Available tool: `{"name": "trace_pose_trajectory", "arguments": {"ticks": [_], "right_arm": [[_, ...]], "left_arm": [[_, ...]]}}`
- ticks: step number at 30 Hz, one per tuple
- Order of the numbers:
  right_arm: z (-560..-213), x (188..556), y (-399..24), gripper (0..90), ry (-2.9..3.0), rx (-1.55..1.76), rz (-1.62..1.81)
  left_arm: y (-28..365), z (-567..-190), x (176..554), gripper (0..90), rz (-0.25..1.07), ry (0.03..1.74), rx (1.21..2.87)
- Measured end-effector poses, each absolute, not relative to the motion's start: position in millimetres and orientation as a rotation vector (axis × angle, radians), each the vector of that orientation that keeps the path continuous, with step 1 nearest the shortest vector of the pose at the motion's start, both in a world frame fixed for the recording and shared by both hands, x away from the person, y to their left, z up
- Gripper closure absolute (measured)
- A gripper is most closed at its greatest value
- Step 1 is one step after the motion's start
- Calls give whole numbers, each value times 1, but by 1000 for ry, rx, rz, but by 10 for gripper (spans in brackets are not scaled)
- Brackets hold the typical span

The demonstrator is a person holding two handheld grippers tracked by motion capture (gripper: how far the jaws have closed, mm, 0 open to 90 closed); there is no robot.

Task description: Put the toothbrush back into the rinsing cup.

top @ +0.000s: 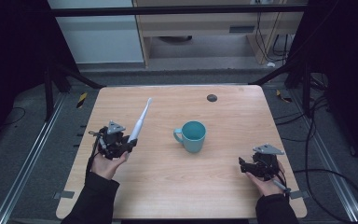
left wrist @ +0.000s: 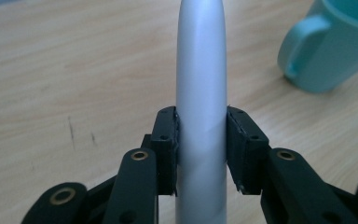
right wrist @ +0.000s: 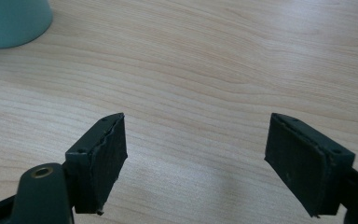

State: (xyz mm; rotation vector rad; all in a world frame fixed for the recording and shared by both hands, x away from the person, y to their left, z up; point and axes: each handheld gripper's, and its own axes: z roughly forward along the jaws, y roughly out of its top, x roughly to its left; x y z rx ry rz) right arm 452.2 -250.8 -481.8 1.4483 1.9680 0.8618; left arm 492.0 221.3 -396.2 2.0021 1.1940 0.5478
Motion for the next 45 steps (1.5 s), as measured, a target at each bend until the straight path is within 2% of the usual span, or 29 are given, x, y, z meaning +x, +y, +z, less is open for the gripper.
{"name": "trace_pose_trajectory", "arguments": {"ticks": [14,27,45], "right_arm": [[-482,452,-252,204,1965,1451,872],[-482,452,-251,203,1961,1441,867],[-482,453,-251,203,1960,1444,879]], "left_arm": [[180,-375,515,661,648,1154,1814],[153,-376,528,660,646,1142,1766],[96,-364,536,661,664,1059,1689]]}}
